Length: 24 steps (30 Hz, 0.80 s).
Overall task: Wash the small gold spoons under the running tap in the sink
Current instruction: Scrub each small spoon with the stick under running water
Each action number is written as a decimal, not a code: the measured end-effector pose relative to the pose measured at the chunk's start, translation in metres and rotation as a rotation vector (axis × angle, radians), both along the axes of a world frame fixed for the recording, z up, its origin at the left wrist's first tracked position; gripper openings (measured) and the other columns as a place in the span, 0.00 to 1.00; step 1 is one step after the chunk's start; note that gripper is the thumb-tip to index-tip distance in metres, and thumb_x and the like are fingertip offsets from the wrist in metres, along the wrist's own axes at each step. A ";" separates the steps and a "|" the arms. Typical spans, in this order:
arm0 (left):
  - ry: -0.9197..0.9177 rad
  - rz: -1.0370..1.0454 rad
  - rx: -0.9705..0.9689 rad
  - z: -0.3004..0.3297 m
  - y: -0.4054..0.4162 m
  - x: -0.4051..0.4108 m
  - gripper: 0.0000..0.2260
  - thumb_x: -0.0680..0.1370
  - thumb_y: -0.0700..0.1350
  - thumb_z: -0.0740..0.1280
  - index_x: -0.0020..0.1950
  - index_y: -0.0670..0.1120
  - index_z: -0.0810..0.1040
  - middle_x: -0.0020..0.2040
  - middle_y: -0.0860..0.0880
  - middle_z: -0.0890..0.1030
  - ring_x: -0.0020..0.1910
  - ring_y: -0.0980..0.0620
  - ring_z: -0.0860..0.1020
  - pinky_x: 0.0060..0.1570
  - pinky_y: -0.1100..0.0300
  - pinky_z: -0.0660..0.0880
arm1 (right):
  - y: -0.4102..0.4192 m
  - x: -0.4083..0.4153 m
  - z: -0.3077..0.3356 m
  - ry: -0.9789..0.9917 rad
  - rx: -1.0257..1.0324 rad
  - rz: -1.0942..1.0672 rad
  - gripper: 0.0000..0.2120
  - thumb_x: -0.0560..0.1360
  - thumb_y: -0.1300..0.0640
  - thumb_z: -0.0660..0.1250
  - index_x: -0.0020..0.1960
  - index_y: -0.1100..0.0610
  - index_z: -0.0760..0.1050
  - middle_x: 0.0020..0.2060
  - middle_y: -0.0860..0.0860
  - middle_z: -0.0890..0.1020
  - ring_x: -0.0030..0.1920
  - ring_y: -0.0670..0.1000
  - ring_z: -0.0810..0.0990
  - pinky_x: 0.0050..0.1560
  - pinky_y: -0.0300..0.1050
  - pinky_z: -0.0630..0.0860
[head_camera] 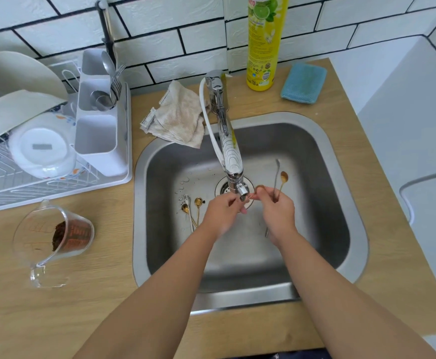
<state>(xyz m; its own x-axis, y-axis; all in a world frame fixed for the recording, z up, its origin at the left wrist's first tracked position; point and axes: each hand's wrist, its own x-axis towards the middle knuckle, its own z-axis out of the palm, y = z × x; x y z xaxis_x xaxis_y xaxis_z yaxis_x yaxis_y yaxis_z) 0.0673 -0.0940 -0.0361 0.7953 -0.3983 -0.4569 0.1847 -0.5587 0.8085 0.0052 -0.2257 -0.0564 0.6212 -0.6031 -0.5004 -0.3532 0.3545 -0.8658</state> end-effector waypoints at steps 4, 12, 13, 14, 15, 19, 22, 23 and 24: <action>0.027 -0.102 0.001 0.000 -0.011 0.013 0.15 0.76 0.58 0.68 0.45 0.48 0.84 0.42 0.47 0.85 0.43 0.46 0.81 0.48 0.48 0.78 | -0.009 0.001 0.000 -0.018 0.058 -0.200 0.06 0.80 0.57 0.70 0.44 0.54 0.82 0.38 0.47 0.88 0.43 0.39 0.85 0.53 0.37 0.76; 0.128 -0.055 -0.012 -0.011 0.029 -0.007 0.07 0.81 0.48 0.66 0.45 0.50 0.82 0.34 0.54 0.82 0.32 0.53 0.76 0.38 0.58 0.75 | 0.001 0.004 -0.005 0.034 0.025 -0.110 0.05 0.78 0.57 0.72 0.46 0.58 0.82 0.35 0.45 0.88 0.39 0.36 0.84 0.42 0.27 0.72; 0.111 -0.062 0.021 -0.009 0.025 -0.007 0.08 0.81 0.49 0.65 0.45 0.50 0.81 0.34 0.55 0.82 0.32 0.54 0.76 0.39 0.57 0.75 | 0.002 0.004 -0.006 0.049 0.033 -0.078 0.05 0.77 0.56 0.72 0.47 0.59 0.82 0.36 0.46 0.88 0.40 0.36 0.84 0.43 0.29 0.72; 0.089 -0.069 0.045 -0.006 0.019 -0.007 0.10 0.82 0.51 0.64 0.45 0.50 0.81 0.35 0.55 0.82 0.32 0.55 0.76 0.40 0.57 0.75 | 0.002 0.003 -0.007 0.063 0.037 -0.043 0.05 0.77 0.56 0.72 0.47 0.59 0.82 0.37 0.47 0.88 0.41 0.37 0.85 0.44 0.31 0.72; 0.065 -0.077 0.058 -0.002 0.012 -0.006 0.11 0.82 0.52 0.64 0.44 0.50 0.81 0.35 0.55 0.82 0.33 0.56 0.77 0.41 0.56 0.75 | 0.003 0.002 -0.007 0.071 0.036 -0.010 0.05 0.77 0.56 0.72 0.46 0.58 0.83 0.38 0.48 0.89 0.44 0.40 0.85 0.45 0.33 0.72; -0.048 -0.157 0.107 0.008 -0.011 -0.001 0.15 0.82 0.55 0.62 0.41 0.49 0.79 0.35 0.53 0.81 0.35 0.54 0.76 0.46 0.52 0.75 | 0.001 0.000 -0.004 0.059 0.040 -0.045 0.04 0.76 0.56 0.72 0.43 0.54 0.82 0.39 0.49 0.89 0.45 0.46 0.85 0.47 0.38 0.75; -0.050 -0.169 0.132 0.007 -0.001 0.003 0.15 0.82 0.54 0.64 0.44 0.46 0.81 0.35 0.54 0.79 0.35 0.56 0.74 0.42 0.56 0.72 | -0.006 0.001 -0.002 0.039 0.015 -0.202 0.07 0.77 0.57 0.72 0.40 0.55 0.81 0.37 0.49 0.88 0.42 0.44 0.86 0.47 0.36 0.77; -0.005 -0.136 0.102 0.005 0.007 0.003 0.13 0.82 0.52 0.65 0.44 0.46 0.81 0.36 0.54 0.79 0.34 0.56 0.74 0.40 0.58 0.71 | -0.007 0.001 -0.002 0.033 0.009 -0.253 0.07 0.77 0.57 0.72 0.39 0.55 0.81 0.36 0.49 0.88 0.41 0.42 0.86 0.46 0.34 0.75; 0.073 -0.078 0.028 0.002 0.014 0.002 0.10 0.82 0.50 0.65 0.45 0.46 0.81 0.37 0.53 0.80 0.33 0.56 0.74 0.39 0.60 0.72 | -0.008 0.001 -0.002 0.033 -0.004 -0.288 0.08 0.77 0.57 0.72 0.39 0.55 0.81 0.35 0.47 0.88 0.40 0.38 0.85 0.45 0.31 0.73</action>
<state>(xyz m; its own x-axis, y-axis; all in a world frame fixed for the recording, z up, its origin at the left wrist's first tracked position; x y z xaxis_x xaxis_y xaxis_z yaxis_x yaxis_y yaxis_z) 0.0694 -0.0797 -0.0338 0.7267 -0.4444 -0.5239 0.1970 -0.5958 0.7786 0.0060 -0.2339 -0.0587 0.4076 -0.7540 -0.5151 -0.2667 0.4412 -0.8568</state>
